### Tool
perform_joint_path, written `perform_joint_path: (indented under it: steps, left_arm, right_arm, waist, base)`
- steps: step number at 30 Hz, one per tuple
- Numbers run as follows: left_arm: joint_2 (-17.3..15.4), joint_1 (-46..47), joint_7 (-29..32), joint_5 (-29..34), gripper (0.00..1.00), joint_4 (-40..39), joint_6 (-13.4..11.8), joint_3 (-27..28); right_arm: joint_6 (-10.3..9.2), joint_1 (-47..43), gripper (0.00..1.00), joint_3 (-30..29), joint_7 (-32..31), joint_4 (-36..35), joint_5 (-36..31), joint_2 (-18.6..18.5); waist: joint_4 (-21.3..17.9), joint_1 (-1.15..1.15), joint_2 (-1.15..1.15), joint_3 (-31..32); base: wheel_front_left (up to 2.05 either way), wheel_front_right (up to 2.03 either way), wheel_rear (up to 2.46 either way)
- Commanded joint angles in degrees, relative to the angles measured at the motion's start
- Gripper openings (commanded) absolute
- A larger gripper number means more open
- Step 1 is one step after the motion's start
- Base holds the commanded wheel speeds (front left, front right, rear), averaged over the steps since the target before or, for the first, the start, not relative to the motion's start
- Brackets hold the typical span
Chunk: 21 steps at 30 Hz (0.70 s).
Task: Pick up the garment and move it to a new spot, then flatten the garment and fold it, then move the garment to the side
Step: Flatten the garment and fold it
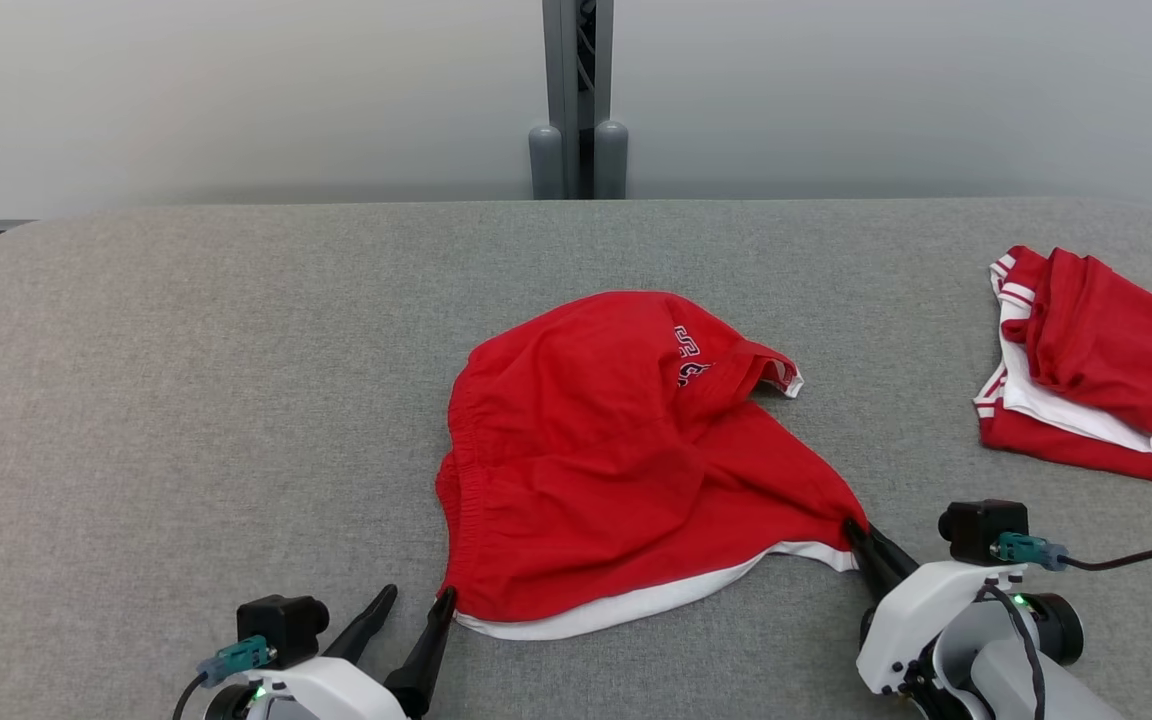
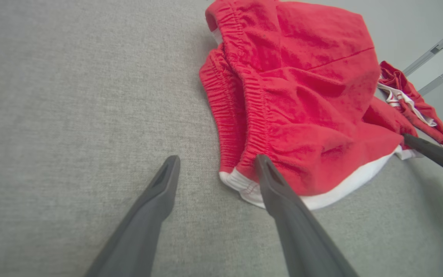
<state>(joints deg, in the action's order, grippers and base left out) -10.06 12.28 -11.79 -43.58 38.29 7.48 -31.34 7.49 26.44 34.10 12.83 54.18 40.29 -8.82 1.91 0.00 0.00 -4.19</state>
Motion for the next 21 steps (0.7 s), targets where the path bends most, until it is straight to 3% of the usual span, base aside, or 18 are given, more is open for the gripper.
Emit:
perform_joint_path:
  steps: [1, 11, 21]
  left_arm:
    - [-0.9, 1.4, -0.3, -1.0, 1.00, 0.0, 0.0, -0.7]
    - [-3.8, 3.3, -0.4, -9.4, 1.00, -0.6, 0.0, -9.7]
    - [-2.6, 5.8, -1.9, -11.9, 1.00, 5.0, 0.0, -12.3]
  right_arm:
    - [0.01, 0.1, 0.00, 0.2, 0.5, 0.1, 0.2, 0.0]
    - [0.01, 1.1, 0.00, 1.2, 1.0, 1.3, 1.2, 0.2]
    - [0.01, 1.9, 0.00, 2.4, 1.4, 1.8, 1.7, 0.3]
  waist:
    - [0.0, 0.00, 0.00, -0.1]
    - [-0.3, 0.00, 0.00, -0.8]
    - [-0.7, 0.00, 0.00, -1.6]
  base:
    - [0.00, 0.00, 0.00]
    - [0.00, 0.00, 0.00]
    - [0.00, 0.00, 0.00]
